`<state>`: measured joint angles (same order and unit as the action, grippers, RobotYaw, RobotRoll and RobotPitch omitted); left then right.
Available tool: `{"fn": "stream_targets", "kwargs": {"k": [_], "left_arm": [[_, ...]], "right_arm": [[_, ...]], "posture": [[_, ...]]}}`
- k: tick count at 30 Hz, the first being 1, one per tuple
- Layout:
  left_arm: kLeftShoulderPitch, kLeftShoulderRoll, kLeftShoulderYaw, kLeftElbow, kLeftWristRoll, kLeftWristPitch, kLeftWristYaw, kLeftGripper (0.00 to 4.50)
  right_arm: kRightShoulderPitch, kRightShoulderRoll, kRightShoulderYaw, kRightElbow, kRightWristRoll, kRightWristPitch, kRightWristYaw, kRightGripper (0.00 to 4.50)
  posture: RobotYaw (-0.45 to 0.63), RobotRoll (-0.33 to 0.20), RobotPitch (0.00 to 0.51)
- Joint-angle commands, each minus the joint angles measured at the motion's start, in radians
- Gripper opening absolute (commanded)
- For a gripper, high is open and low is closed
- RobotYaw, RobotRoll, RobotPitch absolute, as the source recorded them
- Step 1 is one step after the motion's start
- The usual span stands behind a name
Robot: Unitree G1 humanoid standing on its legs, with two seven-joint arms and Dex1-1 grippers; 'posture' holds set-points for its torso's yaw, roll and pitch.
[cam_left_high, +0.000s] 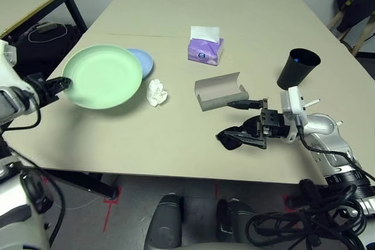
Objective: Organize and tidy the items on the table.
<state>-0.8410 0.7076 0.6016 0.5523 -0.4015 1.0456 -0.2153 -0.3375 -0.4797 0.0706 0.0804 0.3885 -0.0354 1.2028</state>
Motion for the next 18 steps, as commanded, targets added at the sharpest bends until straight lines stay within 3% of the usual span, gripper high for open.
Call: {"fn": "stream_targets", "kwargs": {"k": [1, 5, 18], "left_arm": [[-0.056, -0.059, -0.013, 0.113, 0.036, -0.133, 0.096, 0.04], [-0.099, -0.116, -0.028, 0.215, 0.043, -0.236, 0.154, 0.04], [-0.238, -0.158, 0.039, 0.492, -0.007, -0.529, 0.355, 0.04]], "right_arm": [[-0.001, 0.030, -0.048, 0.005, 0.019, 0.012, -0.083, 4.50], [0.012, 0.065, -0.084, 0.008, 0.010, 0.007, -0.186, 4.50], [0.083, 0.094, -0.069, -0.053, 0.002, 0.002, -0.254, 4.50]], "posture": [[0.17, 0.000, 0.064], [0.16, 0.000, 0.065], [0.15, 0.000, 0.069]]}}
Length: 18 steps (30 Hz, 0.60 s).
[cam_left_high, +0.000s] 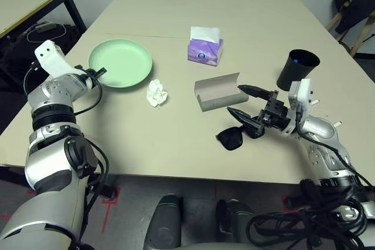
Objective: Organize and tidy the items on the table.
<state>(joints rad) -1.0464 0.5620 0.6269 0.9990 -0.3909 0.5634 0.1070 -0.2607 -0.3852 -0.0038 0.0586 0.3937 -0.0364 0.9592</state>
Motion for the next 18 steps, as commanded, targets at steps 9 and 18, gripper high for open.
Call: {"fn": "stream_targets", "kwargs": {"k": [9, 18], "left_arm": [[-0.078, -0.047, -0.006, 0.150, -0.017, -0.123, 0.079, 0.28], [0.032, -0.051, -0.306, 0.025, 0.157, -0.319, -0.337, 3.54]], "right_arm": [[0.003, -0.002, 0.008, -0.068, -0.003, 0.030, -0.036, 4.50], [0.004, -0.006, 0.003, -0.094, 0.000, 0.048, -0.051, 4.50]], "posture": [[0.14, 0.000, 0.068], [0.14, 0.000, 0.067]]}}
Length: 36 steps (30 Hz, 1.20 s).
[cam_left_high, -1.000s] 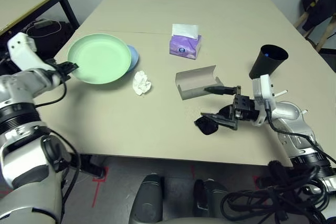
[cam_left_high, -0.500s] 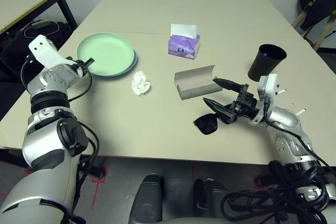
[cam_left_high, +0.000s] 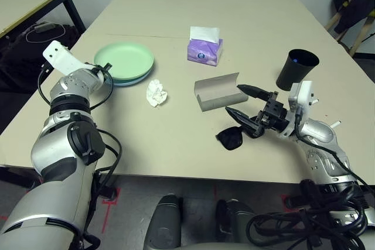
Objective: Organize and tidy the items on the table.
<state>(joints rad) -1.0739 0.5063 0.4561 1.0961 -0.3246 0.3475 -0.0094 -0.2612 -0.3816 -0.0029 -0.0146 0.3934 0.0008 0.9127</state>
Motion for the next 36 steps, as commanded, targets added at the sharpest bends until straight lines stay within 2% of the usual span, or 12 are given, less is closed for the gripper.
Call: {"fn": "stream_targets", "kwargs": {"k": [1, 2, 3, 7, 11, 23, 29, 32, 34, 36], "left_arm": [[0.086, 0.012, -0.180, -0.102, 0.106, -0.106, -0.310, 3.91], [0.120, 0.020, -0.217, -0.150, 0.101, -0.102, -0.426, 4.27], [0.151, 0.028, -0.248, -0.196, 0.097, -0.098, -0.518, 4.45], [0.286, 0.069, -0.365, -0.371, 0.109, -0.144, -0.804, 4.45], [0.348, 0.094, -0.424, -0.436, 0.128, -0.167, -0.925, 4.45], [0.360, 0.096, -0.481, -0.370, 0.184, -0.174, -1.011, 4.45], [0.347, 0.079, -0.481, -0.328, 0.202, -0.201, -1.001, 4.45], [0.340, 0.072, -0.480, -0.310, 0.205, -0.194, -0.999, 3.82], [0.339, 0.067, -0.476, -0.303, 0.202, -0.181, -0.996, 3.16], [0.339, 0.066, -0.477, -0.300, 0.205, -0.170, -0.991, 2.31]], "right_arm": [[0.004, -0.011, 0.001, -0.022, 0.001, 0.012, -0.005, 4.50], [0.003, -0.012, 0.000, -0.022, 0.002, 0.013, -0.005, 4.50], [0.003, -0.014, -0.001, -0.022, 0.003, 0.014, -0.004, 4.50], [-0.003, -0.017, -0.003, -0.014, 0.003, 0.015, 0.001, 4.50], [-0.009, -0.018, -0.003, -0.004, 0.004, 0.012, 0.008, 4.50], [-0.007, -0.020, -0.009, -0.004, 0.001, 0.004, 0.007, 4.50], [0.011, -0.035, -0.006, -0.015, -0.006, 0.082, -0.033, 4.50], [0.013, -0.037, -0.003, -0.018, -0.006, 0.078, -0.032, 4.50], [0.012, -0.036, -0.003, -0.018, -0.005, 0.075, -0.033, 4.50], [0.008, -0.034, -0.003, -0.018, -0.005, 0.072, -0.034, 4.50]], "posture": [[0.14, 0.000, 0.067], [0.14, 0.000, 0.067], [0.14, 0.000, 0.067], [0.15, 0.000, 0.068], [0.15, 0.000, 0.067], [0.13, 0.000, 0.065], [0.13, 0.000, 0.065], [0.13, 0.000, 0.065], [0.13, 0.000, 0.065], [0.13, 0.000, 0.066]]}}
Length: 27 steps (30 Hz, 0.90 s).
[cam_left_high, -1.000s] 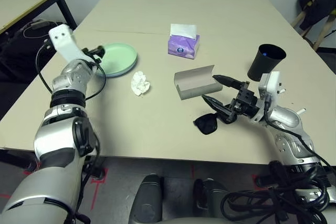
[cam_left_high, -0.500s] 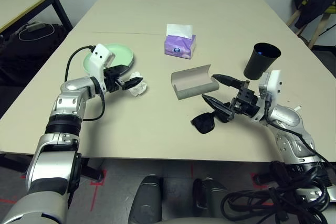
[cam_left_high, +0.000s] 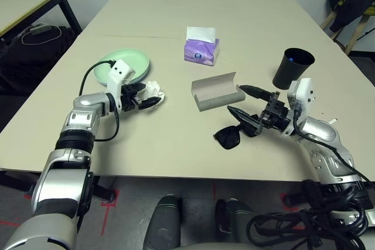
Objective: Organize and tidy the items on the table.
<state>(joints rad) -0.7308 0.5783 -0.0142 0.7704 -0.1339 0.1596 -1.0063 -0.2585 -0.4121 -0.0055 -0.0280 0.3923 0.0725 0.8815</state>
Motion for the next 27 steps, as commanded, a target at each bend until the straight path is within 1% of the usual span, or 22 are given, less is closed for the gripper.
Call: {"fn": "stream_targets", "kwargs": {"k": [1, 3, 6, 8, 10, 12, 15, 16, 19, 21, 22, 25, 26, 27], "left_arm": [[-0.004, -0.006, -0.009, 0.026, 0.017, 0.023, 0.005, 1.96], [-0.004, -0.006, -0.009, 0.026, 0.019, 0.032, 0.004, 1.08], [-0.006, -0.004, -0.001, 0.019, 0.014, 0.042, 0.006, 0.03], [-0.016, -0.007, 0.021, 0.004, -0.008, 0.060, 0.013, 0.03], [-0.031, -0.017, 0.057, -0.012, -0.031, 0.025, 0.038, 0.03], [-0.057, -0.050, 0.129, -0.028, -0.093, 0.015, 0.079, 0.03], [-0.124, -0.100, 0.249, -0.055, -0.212, 0.066, 0.139, 0.03], [-0.148, -0.108, 0.273, -0.052, -0.231, 0.070, 0.161, 0.03], [-0.216, -0.109, 0.301, 0.007, -0.221, 0.037, 0.240, 0.03], [-0.261, -0.100, 0.298, 0.091, -0.171, -0.037, 0.333, 0.03], [-0.284, -0.085, 0.284, 0.156, -0.126, -0.079, 0.412, 0.03], [-0.331, -0.057, 0.257, 0.296, -0.042, -0.150, 0.585, 0.74], [-0.340, -0.053, 0.249, 0.325, -0.024, -0.167, 0.617, 1.09], [-0.347, -0.052, 0.243, 0.352, -0.009, -0.174, 0.650, 1.56]], "right_arm": [[0.004, -0.003, 0.000, -0.005, -0.003, 0.001, -0.003, 4.50], [0.001, -0.002, 0.000, -0.006, -0.002, 0.001, -0.005, 4.50], [0.001, -0.001, 0.000, -0.007, -0.001, 0.000, -0.006, 4.50], [0.002, 0.000, 0.000, -0.008, 0.000, 0.000, -0.006, 4.50], [0.001, 0.002, 0.001, -0.007, 0.000, 0.000, -0.008, 4.50], [0.000, 0.004, 0.001, -0.005, 0.001, -0.001, -0.007, 4.50], [0.000, 0.004, 0.001, 0.000, 0.003, -0.002, -0.002, 4.50], [0.000, 0.004, 0.001, 0.001, 0.003, -0.002, -0.001, 4.50], [-0.002, 0.006, 0.002, 0.005, 0.002, -0.006, 0.001, 4.50], [-0.003, 0.008, 0.003, 0.008, 0.000, -0.010, 0.003, 4.50], [-0.002, 0.007, 0.003, 0.009, -0.001, -0.012, 0.005, 4.50], [0.002, 0.003, -0.001, 0.008, -0.001, -0.016, 0.007, 4.50], [0.002, 0.002, -0.003, 0.007, -0.001, -0.017, 0.006, 4.50], [0.003, 0.001, -0.005, 0.006, -0.001, -0.017, 0.005, 4.50]], "posture": [[0.13, 0.000, 0.066], [0.13, 0.000, 0.067], [0.13, 0.000, 0.066], [0.14, 0.000, 0.066], [0.14, 0.000, 0.065], [0.14, 0.000, 0.064], [0.14, 0.000, 0.062], [0.14, 0.000, 0.062], [0.14, 0.000, 0.060], [0.14, 0.000, 0.059], [0.13, 0.000, 0.059], [0.13, 0.000, 0.059], [0.12, 0.000, 0.060], [0.12, 0.000, 0.060]]}}
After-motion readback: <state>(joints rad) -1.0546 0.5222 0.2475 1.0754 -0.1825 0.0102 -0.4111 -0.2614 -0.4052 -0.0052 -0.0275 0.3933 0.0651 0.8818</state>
